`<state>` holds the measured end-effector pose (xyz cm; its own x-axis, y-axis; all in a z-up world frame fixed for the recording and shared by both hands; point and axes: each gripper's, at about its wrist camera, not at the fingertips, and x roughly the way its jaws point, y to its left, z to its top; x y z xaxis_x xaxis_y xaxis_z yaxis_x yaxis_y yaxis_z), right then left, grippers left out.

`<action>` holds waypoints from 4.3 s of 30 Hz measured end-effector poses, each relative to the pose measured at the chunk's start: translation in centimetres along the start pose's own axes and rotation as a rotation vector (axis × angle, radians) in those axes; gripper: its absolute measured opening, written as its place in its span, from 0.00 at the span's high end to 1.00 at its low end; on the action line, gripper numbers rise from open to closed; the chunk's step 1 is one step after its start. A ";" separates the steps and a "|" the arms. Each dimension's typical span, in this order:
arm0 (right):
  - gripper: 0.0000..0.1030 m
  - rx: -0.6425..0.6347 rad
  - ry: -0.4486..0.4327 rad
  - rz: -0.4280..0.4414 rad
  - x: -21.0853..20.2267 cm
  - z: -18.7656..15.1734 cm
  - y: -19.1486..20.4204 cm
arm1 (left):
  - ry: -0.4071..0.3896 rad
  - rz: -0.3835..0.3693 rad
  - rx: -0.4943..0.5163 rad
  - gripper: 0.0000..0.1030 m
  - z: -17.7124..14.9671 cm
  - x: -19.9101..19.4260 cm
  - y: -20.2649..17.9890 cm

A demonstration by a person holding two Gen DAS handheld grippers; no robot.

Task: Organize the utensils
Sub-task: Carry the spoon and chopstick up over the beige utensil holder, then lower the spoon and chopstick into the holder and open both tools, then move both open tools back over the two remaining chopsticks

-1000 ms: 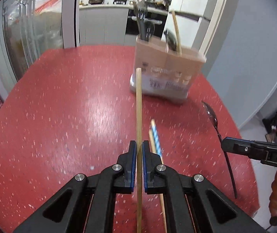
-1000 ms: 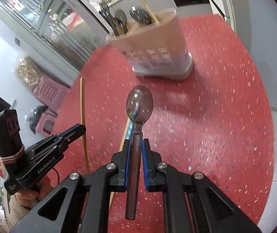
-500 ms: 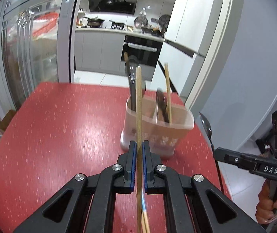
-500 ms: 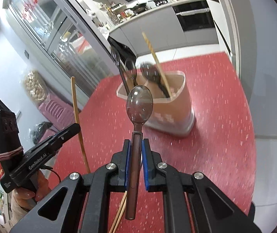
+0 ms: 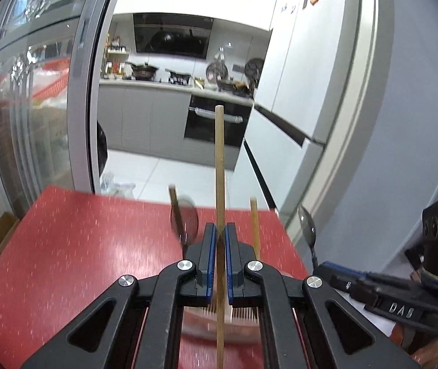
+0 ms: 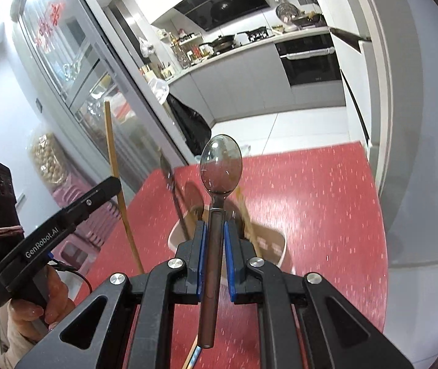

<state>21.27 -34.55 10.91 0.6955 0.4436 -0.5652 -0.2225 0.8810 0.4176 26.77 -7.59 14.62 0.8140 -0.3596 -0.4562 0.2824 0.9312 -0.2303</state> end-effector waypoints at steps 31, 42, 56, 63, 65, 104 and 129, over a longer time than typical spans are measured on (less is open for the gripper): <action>0.88 -0.318 -0.227 -0.199 6.4 -3.6 0.8 | -0.107 0.109 0.058 0.70 -4.8 6.0 -1.6; 0.88 -0.299 -0.185 -0.189 6.3 -4.7 0.4 | -0.038 0.142 0.103 0.69 -6.7 6.2 -2.2; 0.88 -0.281 -0.121 -0.168 6.8 -4.8 -0.2 | 0.035 0.163 0.100 0.69 -8.2 5.1 -1.4; 0.58 -0.244 -0.104 -0.154 6.0 -4.6 -0.3 | 0.079 0.172 0.084 0.69 -9.0 4.1 -0.6; 0.50 -0.233 -0.114 -0.145 5.2 -4.7 -0.1 | 0.076 0.179 0.096 0.69 -9.2 3.5 -0.7; 0.00 0.067 0.279 -0.227 2.0 -17.1 0.3 | 0.322 0.332 0.010 0.00 -22.4 -5.3 5.0; 0.44 -0.001 0.495 -0.287 7.1 -22.0 5.8 | 0.414 0.369 -0.095 0.00 -26.4 -6.2 10.2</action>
<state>9.91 -22.69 -6.32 0.3250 0.2103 -0.9220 -0.0729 0.9776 0.1973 11.20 2.56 -7.55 0.5774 -0.0218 -0.8162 -0.0455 0.9972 -0.0589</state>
